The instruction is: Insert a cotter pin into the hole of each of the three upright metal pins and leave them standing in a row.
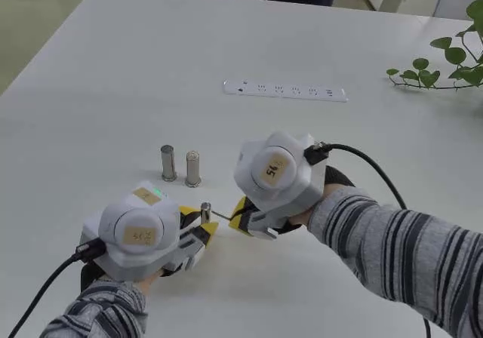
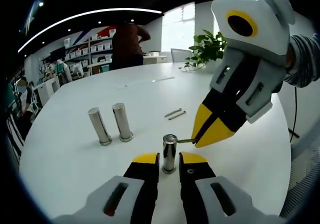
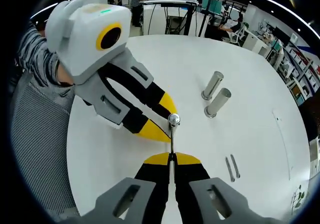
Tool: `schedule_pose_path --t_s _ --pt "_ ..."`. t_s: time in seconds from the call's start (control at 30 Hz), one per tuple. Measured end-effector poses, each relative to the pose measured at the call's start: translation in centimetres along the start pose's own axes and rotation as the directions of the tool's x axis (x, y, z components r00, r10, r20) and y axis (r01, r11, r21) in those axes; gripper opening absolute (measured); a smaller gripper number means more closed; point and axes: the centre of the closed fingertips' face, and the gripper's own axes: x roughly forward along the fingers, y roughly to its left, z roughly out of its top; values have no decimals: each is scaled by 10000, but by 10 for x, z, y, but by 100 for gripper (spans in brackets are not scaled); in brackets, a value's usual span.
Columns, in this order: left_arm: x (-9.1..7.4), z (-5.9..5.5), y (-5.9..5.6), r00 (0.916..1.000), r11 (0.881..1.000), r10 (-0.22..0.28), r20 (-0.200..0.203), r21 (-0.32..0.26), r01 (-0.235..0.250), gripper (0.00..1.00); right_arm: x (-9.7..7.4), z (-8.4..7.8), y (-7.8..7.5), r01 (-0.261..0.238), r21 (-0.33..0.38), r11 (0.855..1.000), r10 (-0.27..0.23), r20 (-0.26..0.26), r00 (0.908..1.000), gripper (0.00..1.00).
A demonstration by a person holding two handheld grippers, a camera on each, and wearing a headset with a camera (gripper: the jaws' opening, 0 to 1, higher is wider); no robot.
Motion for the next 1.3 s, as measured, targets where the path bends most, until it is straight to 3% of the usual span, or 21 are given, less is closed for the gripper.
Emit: schedule_pose_path --t_s 0.57,1.03,1.3 --pt "2 -10 -1 9992 9993 160 -359 333 -148 5 -1 5 0 5 17 10000 -5 -18 10000 0" --pt "3 -11 -1 9983 9976 495 -309 489 -480 5 -10 13 2 113 517 9986 -124 212 9997 0" --pt "3 -11 0 9976 9976 609 -320 356 -597 5 -6 20 1 160 704 9974 -183 317 9993 0"
